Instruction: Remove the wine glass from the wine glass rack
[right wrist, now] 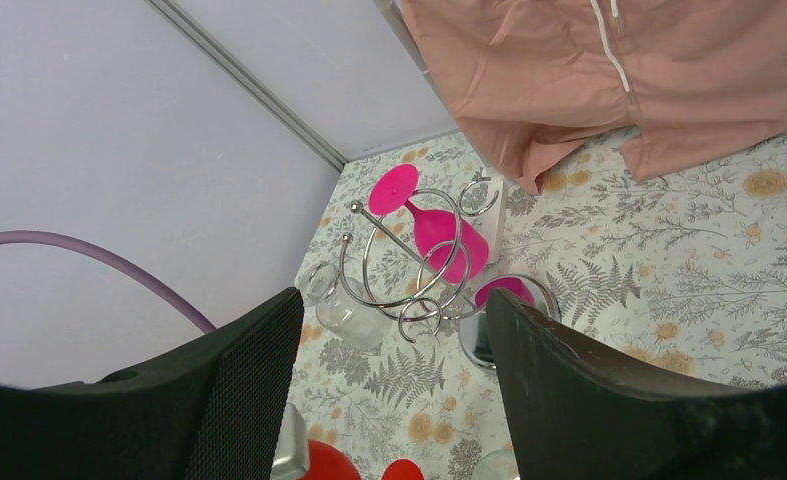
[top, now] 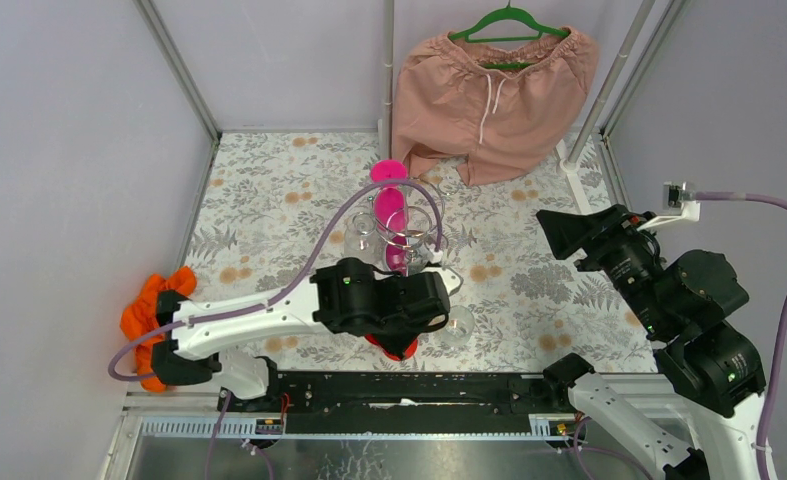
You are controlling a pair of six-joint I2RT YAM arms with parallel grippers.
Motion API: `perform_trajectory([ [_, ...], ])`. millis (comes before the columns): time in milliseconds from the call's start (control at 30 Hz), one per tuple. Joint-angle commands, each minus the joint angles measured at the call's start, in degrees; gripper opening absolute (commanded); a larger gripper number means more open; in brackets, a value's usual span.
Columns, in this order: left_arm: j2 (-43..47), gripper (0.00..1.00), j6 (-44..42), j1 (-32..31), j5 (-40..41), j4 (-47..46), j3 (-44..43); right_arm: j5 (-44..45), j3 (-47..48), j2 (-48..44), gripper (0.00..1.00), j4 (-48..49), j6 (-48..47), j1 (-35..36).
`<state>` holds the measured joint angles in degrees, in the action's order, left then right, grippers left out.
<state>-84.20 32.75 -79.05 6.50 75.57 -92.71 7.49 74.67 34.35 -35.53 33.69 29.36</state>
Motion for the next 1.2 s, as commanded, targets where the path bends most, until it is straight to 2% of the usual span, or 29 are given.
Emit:
perform_trajectory([
  [0, -1.8, 0.0, -3.7, 1.3, -2.1, -4.6, 1.3, 0.3, -0.4, -0.5, 0.75, 0.5, -0.2, 0.2],
  [333, -2.9, 0.0, -8.2, 7.5, -5.3, -8.1, 4.5, 1.3, -0.7, -1.4, 0.75, -0.4, -0.6, 0.2],
  [633, -5.9, 0.0, -10.1, 8.4, -7.6, -9.3, 6.5, 1.7, -2.0, -2.2, 0.75, 0.0, -0.6, 0.2],
  [1167, -9.5, 0.0, -11.7, 8.6, -3.0, -11.2, 8.1, 2.4, -2.5, -3.3, 0.75, -0.4, -1.0, 0.2],
])
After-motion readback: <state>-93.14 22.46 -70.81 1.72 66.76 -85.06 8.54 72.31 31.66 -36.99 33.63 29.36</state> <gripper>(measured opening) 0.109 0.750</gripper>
